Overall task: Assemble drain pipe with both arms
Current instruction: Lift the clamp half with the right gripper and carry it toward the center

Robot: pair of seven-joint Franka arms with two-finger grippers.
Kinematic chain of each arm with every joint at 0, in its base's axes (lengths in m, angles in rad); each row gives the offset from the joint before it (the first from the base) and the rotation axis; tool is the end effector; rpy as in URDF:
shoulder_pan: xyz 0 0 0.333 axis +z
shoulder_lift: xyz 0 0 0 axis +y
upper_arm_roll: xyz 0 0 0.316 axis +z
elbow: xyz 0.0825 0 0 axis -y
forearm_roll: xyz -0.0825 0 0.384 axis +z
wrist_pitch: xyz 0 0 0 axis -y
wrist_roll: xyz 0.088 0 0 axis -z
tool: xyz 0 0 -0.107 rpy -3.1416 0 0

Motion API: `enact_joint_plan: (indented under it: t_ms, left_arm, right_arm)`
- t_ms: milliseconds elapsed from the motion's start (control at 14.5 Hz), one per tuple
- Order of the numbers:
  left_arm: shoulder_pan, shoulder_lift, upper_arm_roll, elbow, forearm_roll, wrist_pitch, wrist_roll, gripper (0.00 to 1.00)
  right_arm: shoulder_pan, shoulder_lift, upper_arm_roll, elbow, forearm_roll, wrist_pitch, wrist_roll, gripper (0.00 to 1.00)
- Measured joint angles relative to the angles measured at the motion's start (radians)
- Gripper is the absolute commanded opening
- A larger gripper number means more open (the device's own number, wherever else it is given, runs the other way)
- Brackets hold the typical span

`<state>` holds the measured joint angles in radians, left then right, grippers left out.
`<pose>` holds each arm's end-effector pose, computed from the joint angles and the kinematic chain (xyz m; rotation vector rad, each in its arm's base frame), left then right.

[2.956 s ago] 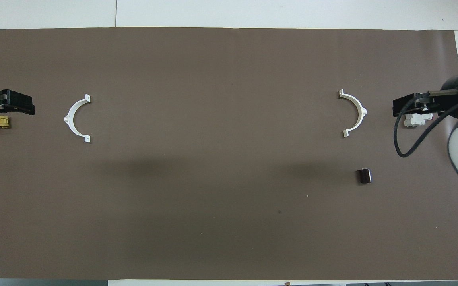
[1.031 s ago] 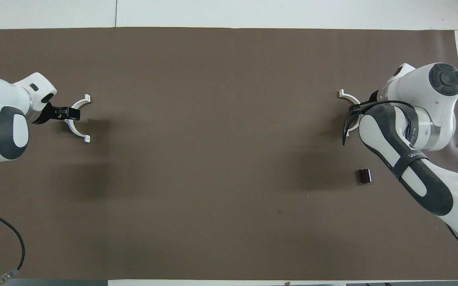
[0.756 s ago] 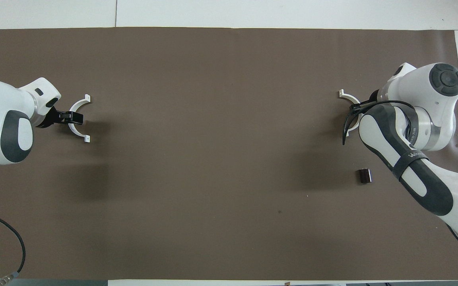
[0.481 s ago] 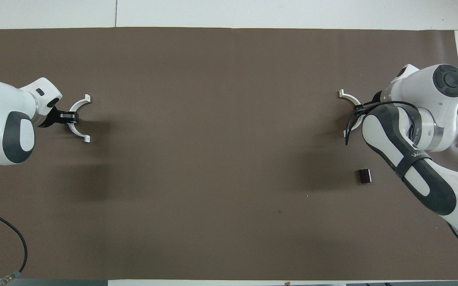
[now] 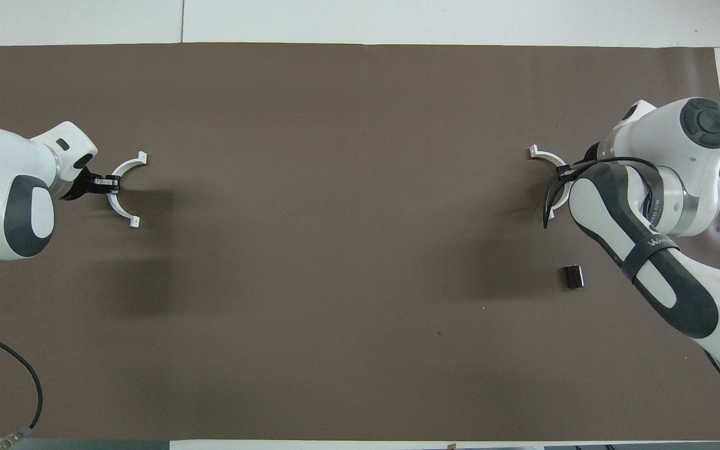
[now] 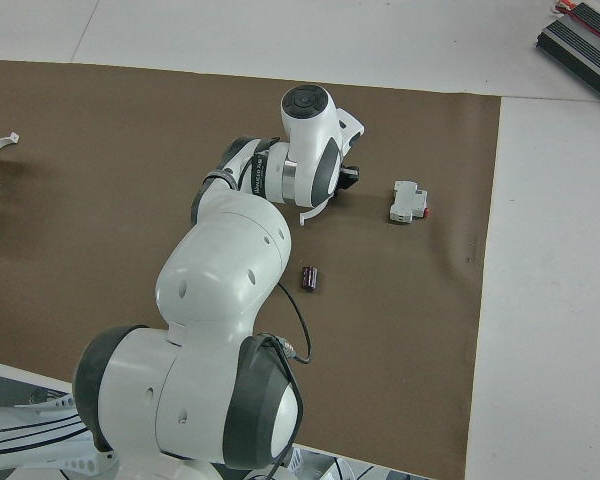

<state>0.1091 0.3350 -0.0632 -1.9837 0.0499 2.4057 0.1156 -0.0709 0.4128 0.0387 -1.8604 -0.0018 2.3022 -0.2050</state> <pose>0.6157 0.0302 0.3051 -3.1132 0.1570 -0.1349 0.6394 -0.0222 0.3000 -3.1193 -0.2666 -0.0482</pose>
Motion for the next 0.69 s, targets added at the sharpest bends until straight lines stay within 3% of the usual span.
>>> enact_joint_plan:
  t_ms: [344, 688]
  left_arm:
    - [0.0, -0.009, 0.0, 0.003, 0.0, 0.001, 0.0, 0.0]
    - [0.0, -0.037, 0.0, 0.018, 0.0, -0.014, 0.0, 0.0]
  right_arm:
    - [0.129, -0.003, 0.032, 0.229, 0.006, -0.282, 0.182, 0.0]
    - [0.366, 0.017, 0.037, 0.282, 0.013, -0.261, 0.478, 0.0]
